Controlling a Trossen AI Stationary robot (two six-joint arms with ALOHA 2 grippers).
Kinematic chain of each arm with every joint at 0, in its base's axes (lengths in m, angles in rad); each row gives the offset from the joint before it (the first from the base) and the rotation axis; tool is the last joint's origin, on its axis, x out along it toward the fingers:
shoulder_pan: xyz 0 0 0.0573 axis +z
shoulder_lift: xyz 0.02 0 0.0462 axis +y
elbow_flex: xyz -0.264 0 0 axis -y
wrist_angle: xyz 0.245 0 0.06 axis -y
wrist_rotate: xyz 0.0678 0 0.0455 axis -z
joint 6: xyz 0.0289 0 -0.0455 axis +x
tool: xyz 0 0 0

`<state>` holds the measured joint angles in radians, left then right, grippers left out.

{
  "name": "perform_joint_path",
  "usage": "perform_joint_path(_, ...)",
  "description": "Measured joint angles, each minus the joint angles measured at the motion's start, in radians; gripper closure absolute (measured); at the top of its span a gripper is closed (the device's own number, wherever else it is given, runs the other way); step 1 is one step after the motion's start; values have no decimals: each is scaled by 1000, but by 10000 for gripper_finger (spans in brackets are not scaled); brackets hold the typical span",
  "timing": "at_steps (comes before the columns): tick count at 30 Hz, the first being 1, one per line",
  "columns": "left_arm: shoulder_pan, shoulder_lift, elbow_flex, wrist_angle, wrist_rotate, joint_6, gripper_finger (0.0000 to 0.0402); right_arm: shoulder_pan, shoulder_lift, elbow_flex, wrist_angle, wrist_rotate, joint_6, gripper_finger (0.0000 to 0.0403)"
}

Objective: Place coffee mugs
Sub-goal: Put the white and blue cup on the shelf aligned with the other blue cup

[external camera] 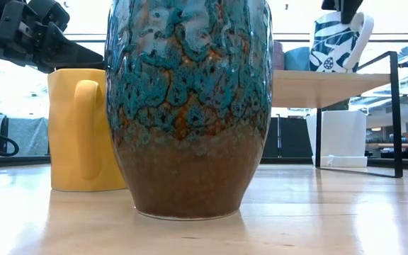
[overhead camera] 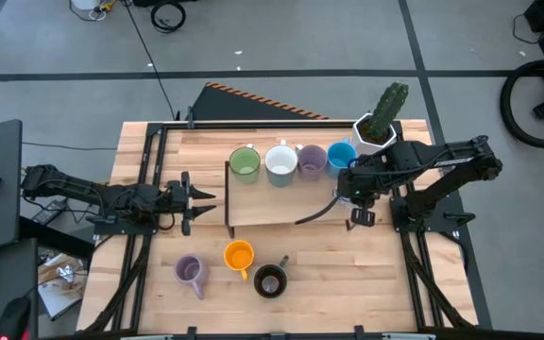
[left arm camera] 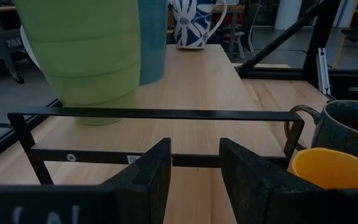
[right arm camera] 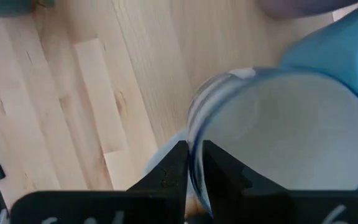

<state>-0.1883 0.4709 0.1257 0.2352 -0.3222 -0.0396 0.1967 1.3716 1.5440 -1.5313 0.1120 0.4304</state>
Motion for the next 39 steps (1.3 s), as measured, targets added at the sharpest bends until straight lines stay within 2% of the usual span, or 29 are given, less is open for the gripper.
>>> perform_joint_path(16, 0, 0, 0, 0, 0, 0, 260, 0, -1, 44, 26, -8, 104, 240)
perform_joint_path(26, 0, 0, 0, 0, 0, 1, 260, 95, 32, 111, 4, 173, 107, 236)
perform_joint_path(28, 0, 0, 0, 0, 0, 1, 260, 114, 35, 110, -51, 174, 157, 236)
perform_joint_path(39, 0, 0, 0, -2, 0, 0, 260, 222, 6, 108, -38, 139, 280, 240)
